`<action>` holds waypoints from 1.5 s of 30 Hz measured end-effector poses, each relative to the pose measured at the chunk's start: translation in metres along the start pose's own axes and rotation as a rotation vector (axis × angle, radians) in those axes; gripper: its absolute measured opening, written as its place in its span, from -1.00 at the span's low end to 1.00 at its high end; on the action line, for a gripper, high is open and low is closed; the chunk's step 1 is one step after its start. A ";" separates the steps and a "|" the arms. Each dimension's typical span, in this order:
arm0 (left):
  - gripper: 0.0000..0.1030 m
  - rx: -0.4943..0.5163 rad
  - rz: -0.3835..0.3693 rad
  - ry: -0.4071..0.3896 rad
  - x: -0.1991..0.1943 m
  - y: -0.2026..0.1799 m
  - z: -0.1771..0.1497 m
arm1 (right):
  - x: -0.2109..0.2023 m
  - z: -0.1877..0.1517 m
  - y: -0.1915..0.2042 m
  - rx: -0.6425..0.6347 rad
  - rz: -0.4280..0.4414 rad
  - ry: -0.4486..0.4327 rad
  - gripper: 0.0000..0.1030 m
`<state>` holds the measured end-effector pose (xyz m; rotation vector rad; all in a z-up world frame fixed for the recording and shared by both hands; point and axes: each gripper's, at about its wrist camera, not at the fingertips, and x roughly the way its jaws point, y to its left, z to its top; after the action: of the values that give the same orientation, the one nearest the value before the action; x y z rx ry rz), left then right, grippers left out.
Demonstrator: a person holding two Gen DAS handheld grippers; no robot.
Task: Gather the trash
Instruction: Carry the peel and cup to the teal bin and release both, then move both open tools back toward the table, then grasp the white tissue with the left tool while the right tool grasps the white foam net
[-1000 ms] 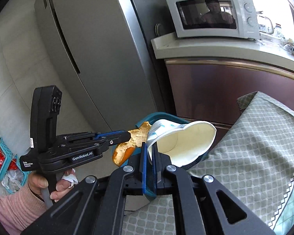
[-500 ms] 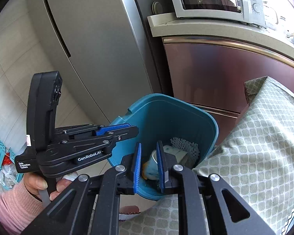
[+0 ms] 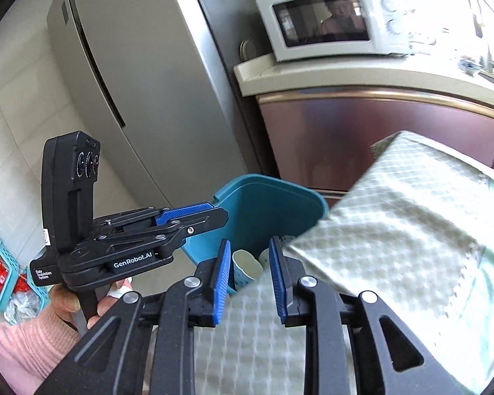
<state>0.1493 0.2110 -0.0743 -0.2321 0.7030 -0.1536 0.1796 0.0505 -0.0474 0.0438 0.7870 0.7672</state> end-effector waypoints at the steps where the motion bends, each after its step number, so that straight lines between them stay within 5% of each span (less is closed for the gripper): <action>1: -0.39 0.014 -0.021 -0.003 -0.001 -0.010 0.000 | -0.010 -0.004 -0.004 0.011 -0.007 -0.013 -0.52; 11: -0.25 0.173 -0.231 0.027 0.006 -0.125 -0.010 | -0.136 -0.061 -0.066 0.171 -0.205 -0.160 -0.42; 27: -0.08 0.426 -0.570 0.217 0.042 -0.326 -0.072 | -0.277 -0.146 -0.178 0.475 -0.560 -0.312 -0.22; 40: 0.07 0.505 -0.636 0.343 0.081 -0.399 -0.093 | -0.269 -0.167 -0.220 0.602 -0.511 -0.296 -0.13; 45: -0.11 0.501 -0.618 0.400 0.102 -0.416 -0.100 | -0.270 -0.171 -0.228 0.636 -0.479 -0.308 -0.19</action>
<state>0.1354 -0.2276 -0.1024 0.0753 0.9462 -0.9740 0.0836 -0.3289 -0.0727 0.5142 0.6811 0.0320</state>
